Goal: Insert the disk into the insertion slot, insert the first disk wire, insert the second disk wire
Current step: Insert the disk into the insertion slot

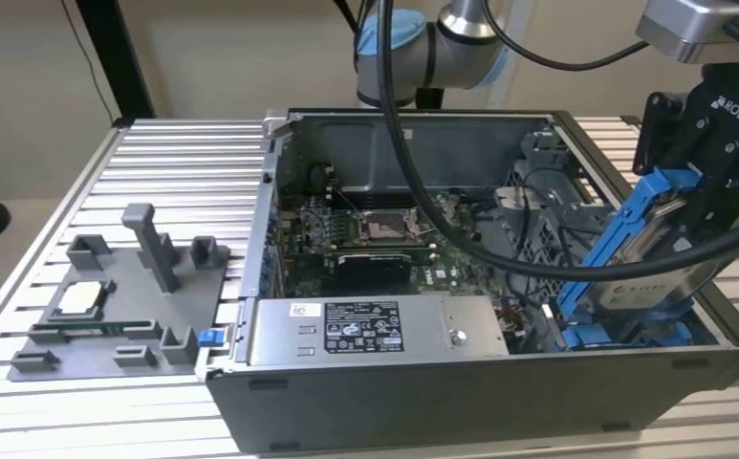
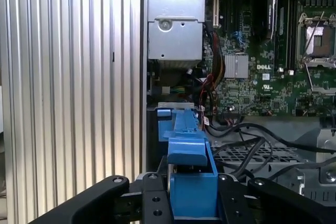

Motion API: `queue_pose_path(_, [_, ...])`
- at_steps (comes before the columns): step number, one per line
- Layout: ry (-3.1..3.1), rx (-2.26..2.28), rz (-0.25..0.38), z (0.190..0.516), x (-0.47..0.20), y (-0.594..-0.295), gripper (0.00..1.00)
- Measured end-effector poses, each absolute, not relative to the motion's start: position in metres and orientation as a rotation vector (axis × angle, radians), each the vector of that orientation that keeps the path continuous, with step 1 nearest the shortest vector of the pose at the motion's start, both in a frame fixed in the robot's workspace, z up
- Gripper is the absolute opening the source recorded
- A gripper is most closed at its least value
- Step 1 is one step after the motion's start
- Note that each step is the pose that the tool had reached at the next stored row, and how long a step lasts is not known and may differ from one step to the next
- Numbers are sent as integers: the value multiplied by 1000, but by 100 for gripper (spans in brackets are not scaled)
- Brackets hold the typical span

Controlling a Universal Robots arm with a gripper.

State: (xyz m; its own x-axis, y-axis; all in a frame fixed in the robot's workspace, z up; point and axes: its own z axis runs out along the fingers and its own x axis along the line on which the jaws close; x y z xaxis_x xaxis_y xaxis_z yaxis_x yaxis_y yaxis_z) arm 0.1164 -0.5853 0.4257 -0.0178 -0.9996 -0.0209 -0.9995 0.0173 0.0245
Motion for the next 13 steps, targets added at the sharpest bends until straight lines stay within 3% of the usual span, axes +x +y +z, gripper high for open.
queue_pose_path(13, [-2261,2223,-97,419,118,-586,0])
